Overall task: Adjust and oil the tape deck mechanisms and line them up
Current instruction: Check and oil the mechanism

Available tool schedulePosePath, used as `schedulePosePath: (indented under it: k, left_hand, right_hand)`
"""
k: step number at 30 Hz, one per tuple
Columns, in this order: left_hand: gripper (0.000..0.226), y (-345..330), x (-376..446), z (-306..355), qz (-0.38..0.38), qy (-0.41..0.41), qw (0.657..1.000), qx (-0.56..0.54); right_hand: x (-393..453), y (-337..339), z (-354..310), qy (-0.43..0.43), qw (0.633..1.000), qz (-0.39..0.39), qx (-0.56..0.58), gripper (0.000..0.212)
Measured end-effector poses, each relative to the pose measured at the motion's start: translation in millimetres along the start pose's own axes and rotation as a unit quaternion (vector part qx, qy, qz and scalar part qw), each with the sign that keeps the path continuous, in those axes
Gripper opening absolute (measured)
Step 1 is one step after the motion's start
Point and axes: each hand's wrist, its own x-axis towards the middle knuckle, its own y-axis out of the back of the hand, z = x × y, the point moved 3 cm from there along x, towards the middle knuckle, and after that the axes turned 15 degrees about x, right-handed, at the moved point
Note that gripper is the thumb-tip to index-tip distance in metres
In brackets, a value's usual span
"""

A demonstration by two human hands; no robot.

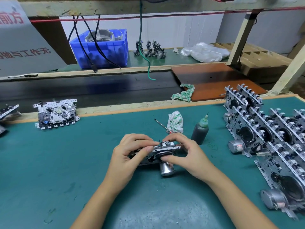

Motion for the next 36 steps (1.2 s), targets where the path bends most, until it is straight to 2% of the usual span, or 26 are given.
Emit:
schedulePosePath:
  k: [16, 19, 22, 24, 28, 32, 36]
  left_hand:
    - [0.02, 2.3, 3.2, 0.7, -0.03, -0.005, 1.0, 0.008]
    - [0.019, 1.4, 2.7, 0.9, -0.016, -0.002, 1.0, 0.011]
    - [0.018, 0.3, 1.8, 2.2, -0.007, -0.003, 1.0, 0.012]
    - [0.018, 0.1, 2.0, 2.2, -0.006, 0.0, 1.0, 0.012]
    - [0.018, 0.3, 1.9, 2.2, -0.001, 0.002, 1.0, 0.012]
    - [0.018, 0.0, 2.2, 2.8, 0.003, 0.003, 1.0, 0.017]
    - [0.018, -0.4, 3.0, 2.5, 0.006, 0.003, 1.0, 0.017]
  right_hand:
    - [2.4, -1.0, 3.4, 0.005, 0.999, -0.012, 0.046, 0.029]
    - [1.2, -1.3, 3.3, 0.007, 0.999, -0.013, 0.036, 0.03]
    - [-1.9, -1.2, 0.2, 0.02, 1.0, -0.01, -0.014, 0.03]
    - [-4.6, 2.5, -2.9, 0.046, 0.994, 0.004, -0.101, 0.032]
    - [-10.6, 16.3, -8.3, 0.107, 0.954, 0.024, -0.281, 0.044]
    - [-13.8, 18.5, -5.5, 0.107, 0.935, 0.013, -0.337, 0.04]
    - [-13.6, 19.4, -3.7, 0.094, 0.937, 0.011, -0.336, 0.043]
